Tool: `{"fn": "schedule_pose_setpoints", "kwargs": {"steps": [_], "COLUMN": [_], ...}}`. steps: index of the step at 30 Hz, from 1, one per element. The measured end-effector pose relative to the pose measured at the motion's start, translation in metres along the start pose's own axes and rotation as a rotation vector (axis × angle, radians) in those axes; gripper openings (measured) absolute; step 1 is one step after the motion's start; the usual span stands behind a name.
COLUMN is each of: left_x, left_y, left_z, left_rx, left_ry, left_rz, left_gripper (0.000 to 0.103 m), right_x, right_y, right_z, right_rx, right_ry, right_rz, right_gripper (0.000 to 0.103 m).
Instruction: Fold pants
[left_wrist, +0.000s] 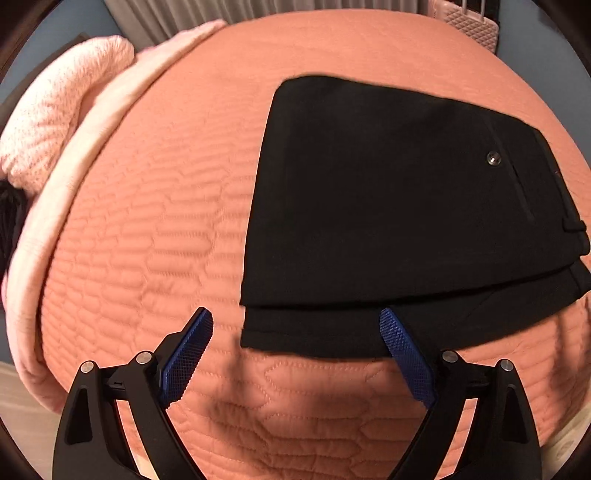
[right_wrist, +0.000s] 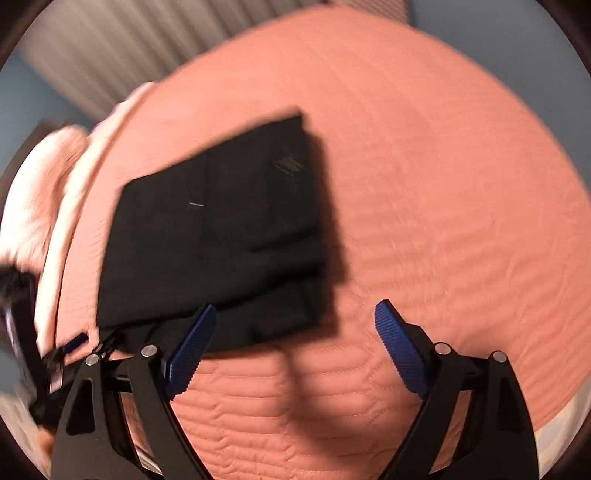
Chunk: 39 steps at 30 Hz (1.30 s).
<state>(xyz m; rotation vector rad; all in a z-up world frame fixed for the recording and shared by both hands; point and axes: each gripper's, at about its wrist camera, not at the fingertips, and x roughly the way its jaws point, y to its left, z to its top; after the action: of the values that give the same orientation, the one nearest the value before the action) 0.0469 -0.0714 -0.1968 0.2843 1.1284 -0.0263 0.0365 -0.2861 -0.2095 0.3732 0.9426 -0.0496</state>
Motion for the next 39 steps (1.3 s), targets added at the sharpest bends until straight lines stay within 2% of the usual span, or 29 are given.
{"fn": "schedule_pose_setpoints", "kwargs": {"steps": [3, 4, 7, 9, 11, 14, 16, 17, 19, 20, 22, 23, 24, 27, 29, 32, 34, 39], "left_x": [0.007, 0.005, -0.012, -0.023, -0.031, -0.039, -0.043, -0.045, -0.045, -0.043, -0.038, -0.038, -0.039, -0.041, -0.046, -0.059, -0.068, -0.098], "left_y": [-0.008, -0.007, 0.000, 0.005, 0.008, 0.005, 0.000, -0.003, -0.003, -0.004, 0.000, 0.004, 0.007, 0.010, 0.010, 0.009, 0.007, 0.008], "left_z": [0.003, 0.004, 0.005, 0.005, 0.003, 0.004, 0.005, 0.004, 0.002, 0.002, 0.001, 0.000, -0.001, 0.001, 0.003, 0.005, 0.007, 0.012], "left_rx": [0.038, 0.029, 0.010, 0.012, 0.006, -0.002, 0.009, 0.021, 0.034, 0.029, 0.016, 0.005, -0.002, -0.018, -0.024, -0.024, -0.029, -0.057], "left_ry": [0.011, 0.009, -0.017, -0.040, -0.054, -0.063, -0.073, -0.080, -0.086, -0.080, -0.054, -0.051, -0.054, -0.060, -0.066, -0.096, -0.120, -0.206], "left_rz": [0.047, 0.047, 0.039, 0.040, 0.033, 0.018, 0.028, 0.037, 0.057, 0.061, 0.046, 0.041, 0.040, 0.014, -0.004, -0.019, -0.032, -0.043], "left_gripper": [0.091, 0.091, 0.091, 0.091, 0.091, 0.091, 0.091, 0.091, 0.091, 0.091, 0.091, 0.091, 0.091, 0.091, 0.091, 0.091, 0.091, 0.091], "right_x": [0.020, 0.039, 0.060, 0.050, 0.032, 0.009, 0.018, 0.028, 0.058, 0.065, 0.055, 0.045, 0.036, -0.006, -0.031, -0.054, -0.063, -0.091], "right_y": [0.036, 0.039, 0.021, 0.004, -0.002, 0.031, 0.053, 0.057, 0.047, 0.042, 0.043, 0.044, 0.041, 0.033, 0.026, 0.024, 0.035, 0.055], "right_z": [0.005, 0.005, 0.002, 0.002, 0.003, 0.005, 0.006, 0.005, 0.002, -0.002, -0.007, -0.006, -0.004, -0.003, 0.000, 0.006, 0.017, -0.004], "right_rx": [-0.157, -0.186, -0.190, -0.089, -0.009, -0.099, -0.174, -0.193, -0.199, -0.210, -0.258, -0.252, -0.236, -0.131, -0.045, 0.010, -0.003, -0.102], "right_ry": [-0.016, 0.020, 0.042, 0.060, 0.042, -0.019, -0.035, -0.026, 0.050, 0.044, 0.012, 0.020, 0.009, -0.087, -0.152, -0.203, -0.235, -0.294], "right_rz": [-0.018, -0.045, -0.138, -0.159, -0.119, -0.023, 0.019, 0.019, -0.012, 0.001, -0.015, -0.059, -0.063, 0.003, 0.013, 0.009, -0.004, -0.029], "right_gripper": [0.087, 0.087, 0.087, 0.087, 0.087, 0.088, 0.097, 0.097, 0.097, 0.097, 0.097, 0.097, 0.097, 0.098, 0.098, 0.098, 0.098, 0.098]}}
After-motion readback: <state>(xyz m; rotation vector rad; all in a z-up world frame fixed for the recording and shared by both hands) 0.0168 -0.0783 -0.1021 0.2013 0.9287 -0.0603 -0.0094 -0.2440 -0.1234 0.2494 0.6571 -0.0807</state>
